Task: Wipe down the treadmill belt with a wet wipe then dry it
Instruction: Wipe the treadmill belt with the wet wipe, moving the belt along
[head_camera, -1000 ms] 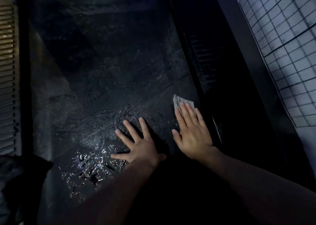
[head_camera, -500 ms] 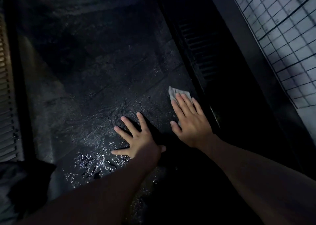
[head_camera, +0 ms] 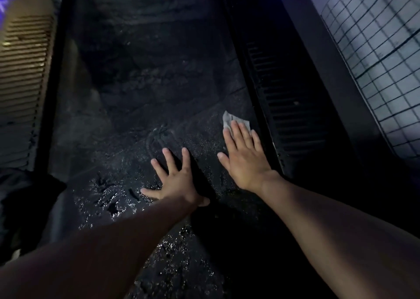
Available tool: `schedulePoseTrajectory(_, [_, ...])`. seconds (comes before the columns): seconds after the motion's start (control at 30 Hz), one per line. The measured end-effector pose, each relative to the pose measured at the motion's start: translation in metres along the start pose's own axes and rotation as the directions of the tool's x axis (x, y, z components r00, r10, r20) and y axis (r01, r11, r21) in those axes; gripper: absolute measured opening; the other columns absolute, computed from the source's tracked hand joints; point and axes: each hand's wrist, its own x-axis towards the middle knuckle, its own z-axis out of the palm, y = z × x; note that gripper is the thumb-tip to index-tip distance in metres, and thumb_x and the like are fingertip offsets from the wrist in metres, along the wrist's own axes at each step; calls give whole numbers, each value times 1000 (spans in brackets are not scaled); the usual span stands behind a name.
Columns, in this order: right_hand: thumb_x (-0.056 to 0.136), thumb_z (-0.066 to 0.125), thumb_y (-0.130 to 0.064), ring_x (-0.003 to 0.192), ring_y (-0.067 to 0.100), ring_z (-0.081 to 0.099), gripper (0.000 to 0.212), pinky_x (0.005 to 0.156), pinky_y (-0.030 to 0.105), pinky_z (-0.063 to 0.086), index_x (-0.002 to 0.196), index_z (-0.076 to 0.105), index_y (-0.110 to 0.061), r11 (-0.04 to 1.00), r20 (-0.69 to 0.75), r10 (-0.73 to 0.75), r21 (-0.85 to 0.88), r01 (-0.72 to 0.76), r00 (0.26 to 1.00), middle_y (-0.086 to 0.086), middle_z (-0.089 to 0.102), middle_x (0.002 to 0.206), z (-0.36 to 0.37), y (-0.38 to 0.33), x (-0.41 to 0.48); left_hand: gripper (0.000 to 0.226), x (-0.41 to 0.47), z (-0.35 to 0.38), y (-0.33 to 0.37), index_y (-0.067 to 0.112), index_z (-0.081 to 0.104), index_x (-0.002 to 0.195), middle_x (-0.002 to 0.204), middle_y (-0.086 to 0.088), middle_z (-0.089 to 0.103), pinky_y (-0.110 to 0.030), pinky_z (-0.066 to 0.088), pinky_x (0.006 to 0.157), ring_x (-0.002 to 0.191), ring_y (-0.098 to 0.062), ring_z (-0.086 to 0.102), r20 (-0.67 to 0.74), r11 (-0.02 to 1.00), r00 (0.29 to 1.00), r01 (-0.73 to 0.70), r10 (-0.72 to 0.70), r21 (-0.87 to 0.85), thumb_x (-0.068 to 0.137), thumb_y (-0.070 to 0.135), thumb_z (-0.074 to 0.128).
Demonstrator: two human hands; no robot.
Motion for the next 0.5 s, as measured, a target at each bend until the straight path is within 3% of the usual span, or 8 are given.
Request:
schedulePoseTrajectory(0.27, [104,13,-51,148,22,-29,70,122,45,-14,155,-18,-14,1000,70,21,-16,-20,997,8,-26,163,-11,-4,-2,143,-1,4,-2,44,-22,147,148,2,-47,-85,8,94,138,-34,-38,-17,999,1000,-17,17,-51,60,30,91])
schedulePoseTrajectory(0.37, [104,18,-52,150,27,-23,73,122,50,-12,157,-5,-6,994,-2,10,-113,-10,1000,14,-19,164,-18,-14,-7,143,0,4,-3,42,-23,148,148,0,-47,-86,7,93,137,-36,-39,-22,998,999,-39,37,-57,61,30,90])
schedulePoseTrajectory(0.5, [105,10,-50,149,18,-27,70,122,37,-14,155,-20,-10,996,70,76,34,-78,995,8,-27,162,-12,-11,-10,142,-1,5,-5,39,-23,148,148,-3,-47,-86,6,93,137,-38,-39,-41,996,998,-56,53,-68,63,32,90])
